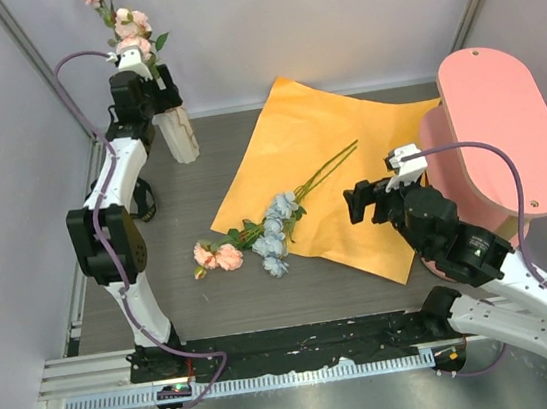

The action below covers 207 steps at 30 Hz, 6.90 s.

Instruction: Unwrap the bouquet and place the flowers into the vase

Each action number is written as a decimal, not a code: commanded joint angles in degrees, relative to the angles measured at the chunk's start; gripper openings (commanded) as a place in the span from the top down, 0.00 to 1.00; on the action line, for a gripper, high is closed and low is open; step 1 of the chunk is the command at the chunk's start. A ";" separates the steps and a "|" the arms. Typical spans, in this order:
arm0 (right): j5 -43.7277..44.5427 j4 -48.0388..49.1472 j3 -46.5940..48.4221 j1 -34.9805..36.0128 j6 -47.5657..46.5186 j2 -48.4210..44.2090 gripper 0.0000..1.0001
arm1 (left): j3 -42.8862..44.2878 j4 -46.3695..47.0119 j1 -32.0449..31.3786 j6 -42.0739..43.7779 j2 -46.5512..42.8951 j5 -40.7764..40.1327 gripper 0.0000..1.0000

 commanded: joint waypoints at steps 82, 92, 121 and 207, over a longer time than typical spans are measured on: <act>-37.46 27.38 18.25 -23.56 -103.48 73.17 0.41 | -45.14 6.84 -10.86 -30.19 -41.50 29.95 0.09; -35.44 28.35 20.80 -21.71 -105.86 77.66 0.49 | -45.40 7.10 -10.86 -30.37 -40.80 30.13 0.09; -3.98 62.41 19.12 -14.15 -74.90 68.45 0.99 | -44.43 1.92 -10.42 -24.22 -44.22 23.10 0.09; -95.82 8.40 25.99 -16.79 6.82 49.19 0.99 | -43.55 50.26 -18.25 -56.21 -22.34 65.20 0.59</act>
